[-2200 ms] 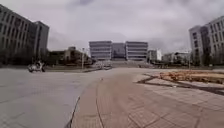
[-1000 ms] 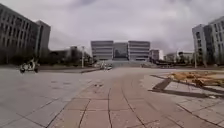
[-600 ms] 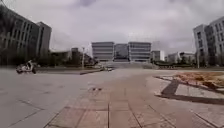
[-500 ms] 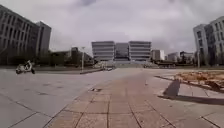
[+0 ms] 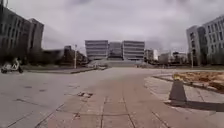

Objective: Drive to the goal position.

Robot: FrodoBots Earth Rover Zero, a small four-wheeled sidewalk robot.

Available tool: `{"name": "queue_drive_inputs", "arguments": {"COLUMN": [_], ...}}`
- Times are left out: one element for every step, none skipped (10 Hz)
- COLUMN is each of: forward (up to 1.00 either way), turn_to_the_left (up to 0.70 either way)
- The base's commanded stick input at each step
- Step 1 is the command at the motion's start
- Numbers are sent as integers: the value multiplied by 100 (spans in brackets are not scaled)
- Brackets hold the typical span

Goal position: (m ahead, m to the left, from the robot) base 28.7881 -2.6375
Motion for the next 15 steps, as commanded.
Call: {"name": "queue_drive_inputs", "arguments": {"forward": [100, 100, 100, 100, 100, 100, 100, 100, 100, 100, 100, 100, 100, 100, 100], "turn_to_the_left": [0, 0, 0, 0, 0, 0, 0, 0, 0, 0, 0, -29, -40, -39, -38]}}
